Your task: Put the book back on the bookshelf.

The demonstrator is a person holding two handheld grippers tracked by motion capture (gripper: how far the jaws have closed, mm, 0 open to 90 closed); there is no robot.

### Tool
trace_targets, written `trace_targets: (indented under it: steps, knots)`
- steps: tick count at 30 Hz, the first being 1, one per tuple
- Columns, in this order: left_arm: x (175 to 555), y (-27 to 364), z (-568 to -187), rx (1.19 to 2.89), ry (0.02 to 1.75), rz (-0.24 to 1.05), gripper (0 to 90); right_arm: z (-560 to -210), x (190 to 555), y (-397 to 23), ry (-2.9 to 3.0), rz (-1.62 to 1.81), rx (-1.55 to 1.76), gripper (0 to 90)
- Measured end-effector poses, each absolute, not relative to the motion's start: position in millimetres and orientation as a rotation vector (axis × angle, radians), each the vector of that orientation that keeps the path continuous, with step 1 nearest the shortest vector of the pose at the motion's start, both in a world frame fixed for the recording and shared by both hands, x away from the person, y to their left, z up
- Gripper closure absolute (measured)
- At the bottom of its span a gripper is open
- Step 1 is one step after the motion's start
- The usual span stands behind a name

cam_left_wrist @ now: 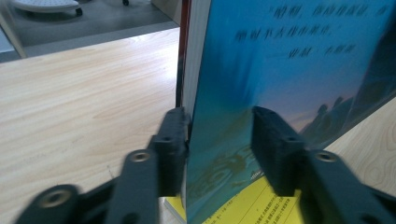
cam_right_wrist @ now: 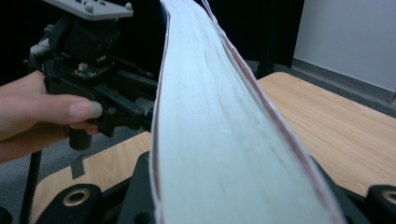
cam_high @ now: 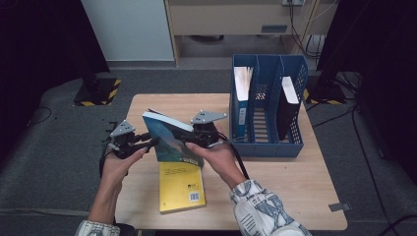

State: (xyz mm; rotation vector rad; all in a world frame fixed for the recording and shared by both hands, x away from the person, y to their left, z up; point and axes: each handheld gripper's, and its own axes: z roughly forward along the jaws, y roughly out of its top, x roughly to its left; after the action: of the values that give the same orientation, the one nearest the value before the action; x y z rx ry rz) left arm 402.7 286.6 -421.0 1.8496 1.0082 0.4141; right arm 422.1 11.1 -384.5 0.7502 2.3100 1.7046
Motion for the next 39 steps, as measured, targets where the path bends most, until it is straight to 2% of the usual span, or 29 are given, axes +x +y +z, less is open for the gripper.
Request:
trace_targets:
  steps: [3,4,5,9,18,39]
  knots:
    - [400,287,-428,1.854,1.041,0.445,41.3,-384,423,11,2.309,1.702,0.748,68.5]
    - [397,286,-437,1.858,1.075,0.46,41.3,-384,424,10,2.309,1.697,0.747,68.7]
    - [395,288,-447,1.865,1.109,0.466,32.3,-384,426,10,2.311,1.7,0.757,69.1]
    - [391,291,-470,1.867,1.173,0.455,25.2,-383,428,10,2.314,1.692,0.754,69.9]
    - [391,300,-489,1.914,1.26,0.514,6.4,-383,437,7,2.283,1.694,0.802,73.6]
    - [396,311,-504,1.983,1.321,0.498,5.8,-374,442,-6,2.234,1.754,1.031,74.0]
